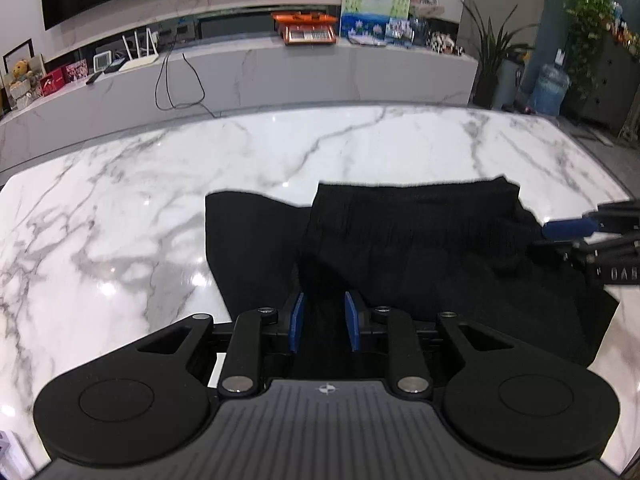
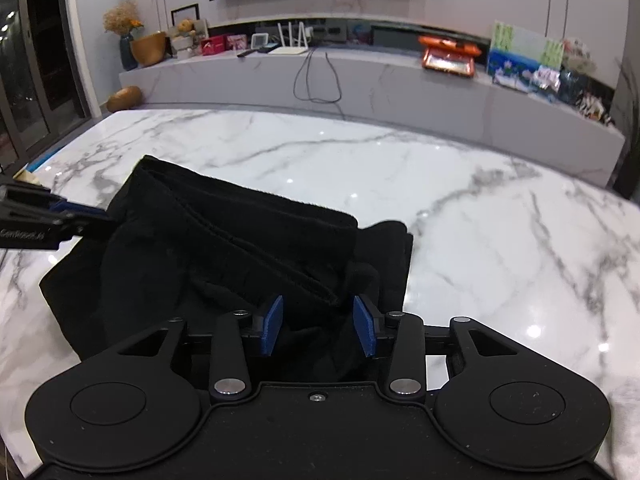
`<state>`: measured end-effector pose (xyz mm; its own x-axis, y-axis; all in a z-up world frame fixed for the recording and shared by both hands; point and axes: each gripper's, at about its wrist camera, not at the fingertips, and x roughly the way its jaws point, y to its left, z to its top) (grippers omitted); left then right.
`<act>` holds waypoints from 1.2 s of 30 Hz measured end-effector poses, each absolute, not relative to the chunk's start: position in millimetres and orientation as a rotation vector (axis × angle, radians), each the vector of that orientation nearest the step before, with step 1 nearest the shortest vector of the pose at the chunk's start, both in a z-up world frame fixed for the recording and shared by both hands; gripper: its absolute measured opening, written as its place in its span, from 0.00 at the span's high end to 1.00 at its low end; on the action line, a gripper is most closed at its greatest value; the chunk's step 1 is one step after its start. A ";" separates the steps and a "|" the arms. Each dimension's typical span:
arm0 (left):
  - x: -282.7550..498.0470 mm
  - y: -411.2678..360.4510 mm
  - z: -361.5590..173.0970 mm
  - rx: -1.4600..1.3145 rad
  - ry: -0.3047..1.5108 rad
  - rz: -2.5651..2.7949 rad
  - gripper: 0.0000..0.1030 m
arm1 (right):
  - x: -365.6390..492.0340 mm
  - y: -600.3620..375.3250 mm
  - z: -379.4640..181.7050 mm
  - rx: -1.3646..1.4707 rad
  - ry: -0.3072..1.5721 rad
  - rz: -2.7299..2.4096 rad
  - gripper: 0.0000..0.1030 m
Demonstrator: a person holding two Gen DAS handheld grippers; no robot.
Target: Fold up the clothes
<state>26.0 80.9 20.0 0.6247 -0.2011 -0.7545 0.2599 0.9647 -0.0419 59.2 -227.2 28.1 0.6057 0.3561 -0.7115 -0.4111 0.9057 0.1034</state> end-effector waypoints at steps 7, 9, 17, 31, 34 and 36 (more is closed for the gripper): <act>22.0 80.3 12.3 0.102 0.887 -0.277 0.79 | 72.3 -228.4 21.2 -0.016 0.796 0.477 0.61; 21.1 79.5 10.6 0.114 0.895 -0.277 0.79 | 73.0 -221.8 24.2 -0.051 0.768 0.491 0.61; 19.0 82.8 8.4 0.110 0.913 -0.282 0.79 | 92.8 -218.1 15.9 0.002 0.834 0.487 0.61; 20.2 75.8 9.7 0.167 0.935 -0.280 0.79 | 70.8 -207.0 69.8 -0.129 0.624 0.442 0.92; 20.2 75.1 10.2 0.171 0.936 -0.280 0.79 | 79.9 -201.2 75.9 -0.164 0.604 0.441 0.92; 20.1 74.7 10.5 0.174 0.937 -0.280 0.79 | 92.0 -196.2 73.5 -0.175 0.614 0.436 0.92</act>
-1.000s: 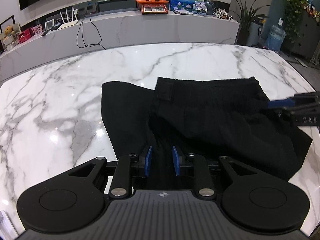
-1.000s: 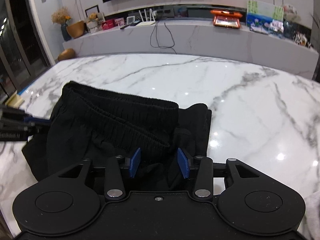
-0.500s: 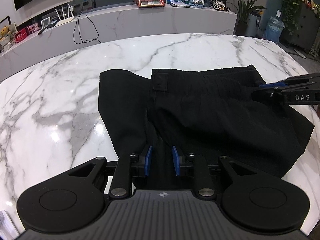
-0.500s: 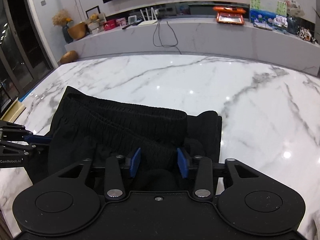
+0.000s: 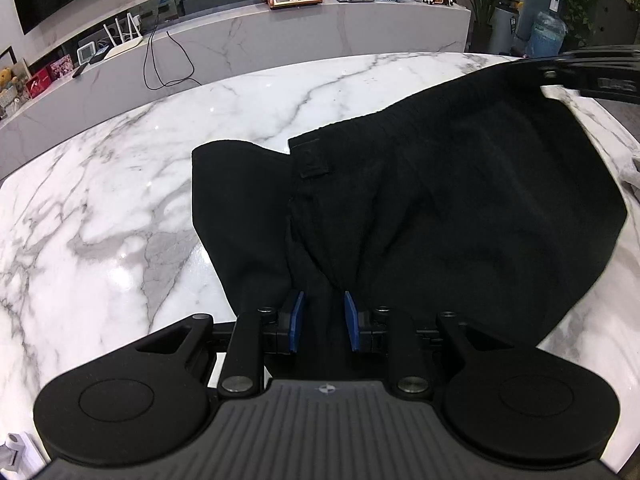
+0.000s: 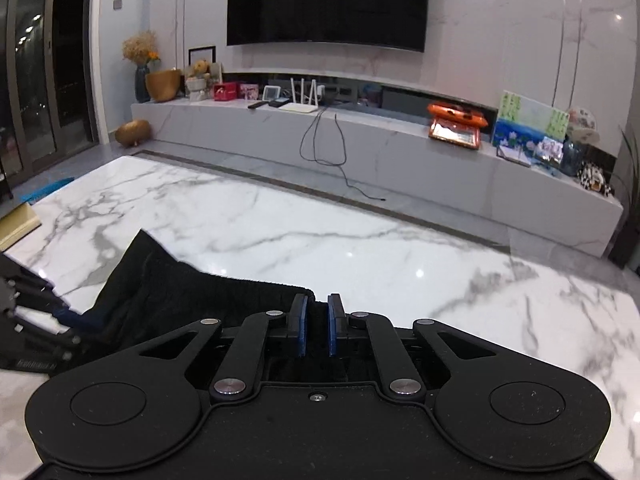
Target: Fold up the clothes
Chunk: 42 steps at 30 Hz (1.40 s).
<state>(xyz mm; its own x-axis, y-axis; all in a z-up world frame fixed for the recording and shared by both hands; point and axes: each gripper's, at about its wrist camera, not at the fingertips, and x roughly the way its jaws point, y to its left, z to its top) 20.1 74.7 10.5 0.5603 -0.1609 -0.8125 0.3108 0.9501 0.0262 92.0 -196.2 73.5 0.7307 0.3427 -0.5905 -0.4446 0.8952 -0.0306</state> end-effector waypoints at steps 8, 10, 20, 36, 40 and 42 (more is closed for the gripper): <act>22.7 72.5 7.5 0.177 0.934 -0.276 0.79 | 121.9 -193.9 33.1 -0.142 0.703 0.408 0.91; 23.8 73.3 7.7 0.170 0.931 -0.272 0.79 | 122.7 -193.6 28.4 -0.144 0.711 0.404 0.88; 24.1 81.2 21.5 0.114 0.837 -0.235 0.62 | 120.9 -201.2 27.3 -0.086 0.732 0.369 0.71; 37.6 121.3 6.7 -0.167 0.957 -0.096 0.37 | 83.6 -241.6 23.8 0.051 0.843 0.247 0.50; 37.5 126.1 1.2 -0.198 0.963 -0.099 0.36 | 88.4 -260.1 13.1 0.157 0.891 0.250 0.49; 38.2 124.5 0.4 -0.207 0.960 -0.117 0.36 | 90.1 -262.2 9.1 0.196 0.907 0.269 0.49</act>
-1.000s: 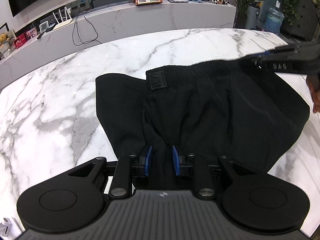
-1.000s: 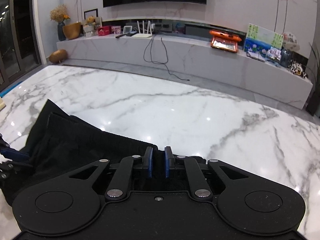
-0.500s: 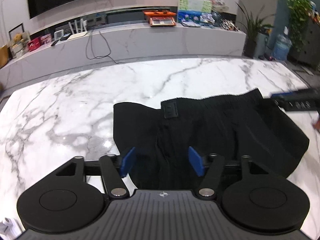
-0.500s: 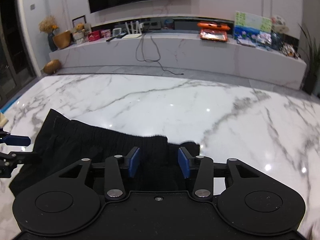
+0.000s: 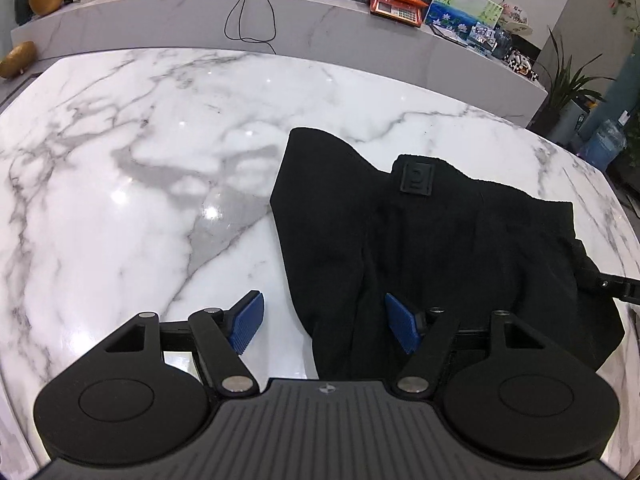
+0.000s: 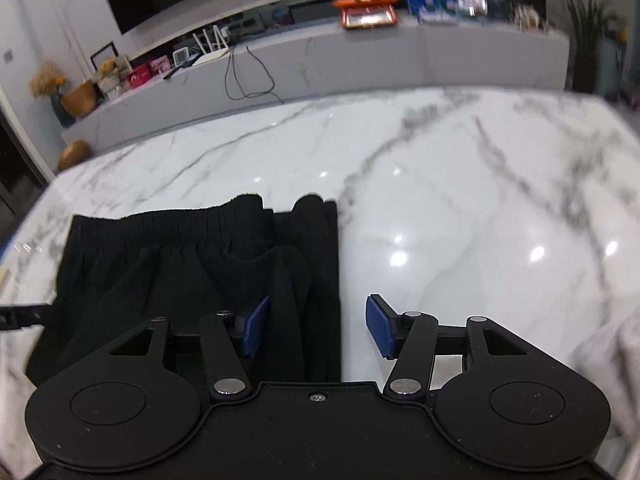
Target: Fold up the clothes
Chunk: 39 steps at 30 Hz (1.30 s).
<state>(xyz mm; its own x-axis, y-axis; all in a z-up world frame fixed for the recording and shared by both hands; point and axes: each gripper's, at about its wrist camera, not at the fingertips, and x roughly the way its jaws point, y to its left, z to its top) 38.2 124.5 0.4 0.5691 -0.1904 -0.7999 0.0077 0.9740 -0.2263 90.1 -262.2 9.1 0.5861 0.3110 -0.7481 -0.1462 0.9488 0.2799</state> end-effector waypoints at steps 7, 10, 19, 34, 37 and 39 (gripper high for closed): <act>40.3 116.6 -1.1 -0.249 0.955 -0.191 0.36 | 92.7 -248.6 7.1 0.200 0.896 0.329 0.48; 39.9 110.6 -0.9 -0.211 0.946 -0.186 0.36 | 94.3 -236.7 6.7 0.163 0.888 0.350 0.48; 33.9 81.0 -0.1 -0.021 0.914 -0.170 0.42 | 88.2 -203.1 2.0 -0.058 0.840 0.352 0.48; 24.3 62.1 4.2 0.082 0.859 -0.222 0.86 | 71.4 -188.6 3.8 -0.183 0.780 0.414 0.89; 23.4 63.6 6.0 0.072 0.854 -0.222 0.87 | 70.1 -190.9 5.9 -0.175 0.772 0.407 0.91; 22.0 62.2 8.3 0.074 0.848 -0.225 0.87 | 69.5 -191.6 8.2 -0.167 0.768 0.401 0.91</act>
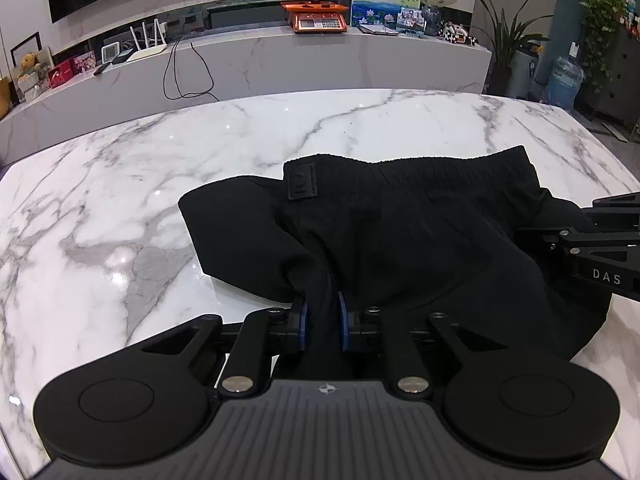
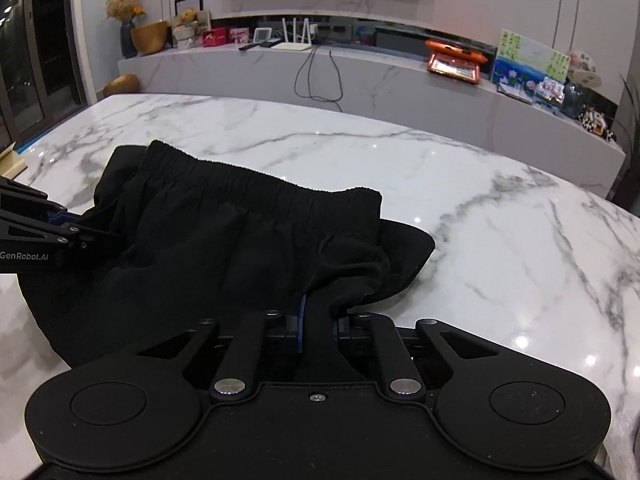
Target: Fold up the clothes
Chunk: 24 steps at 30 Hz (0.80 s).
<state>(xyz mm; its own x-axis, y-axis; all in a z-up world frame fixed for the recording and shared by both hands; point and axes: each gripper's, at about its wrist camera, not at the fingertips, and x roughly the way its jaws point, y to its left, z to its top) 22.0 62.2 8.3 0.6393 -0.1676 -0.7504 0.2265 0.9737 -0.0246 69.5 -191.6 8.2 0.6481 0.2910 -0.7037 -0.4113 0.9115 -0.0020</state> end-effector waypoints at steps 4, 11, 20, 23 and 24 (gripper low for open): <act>14.4 57.4 14.2 0.087 0.824 -0.235 0.88 | 64.6 -194.9 16.1 -0.154 0.747 0.381 0.92; -4.5 50.7 27.9 0.069 0.794 -0.264 0.88 | 46.0 -206.5 33.5 -0.132 0.703 0.361 0.92; -37.1 28.1 55.4 0.086 0.741 -0.322 0.88 | 12.8 -227.2 63.3 -0.152 0.630 0.337 0.92; -47.0 15.6 64.9 0.095 0.730 -0.354 0.88 | -4.9 -242.6 77.9 -0.143 0.606 0.320 0.92; -49.3 11.4 69.3 0.096 0.726 -0.366 0.88 | -9.3 -247.5 81.5 -0.139 0.603 0.316 0.92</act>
<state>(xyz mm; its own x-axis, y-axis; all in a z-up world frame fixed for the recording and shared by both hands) -49.3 11.4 69.3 0.6874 -0.2938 -0.6642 0.3594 0.9323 -0.0404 -9.3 -247.5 81.5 0.7777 0.2510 -0.5764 -0.3315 0.9428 -0.0367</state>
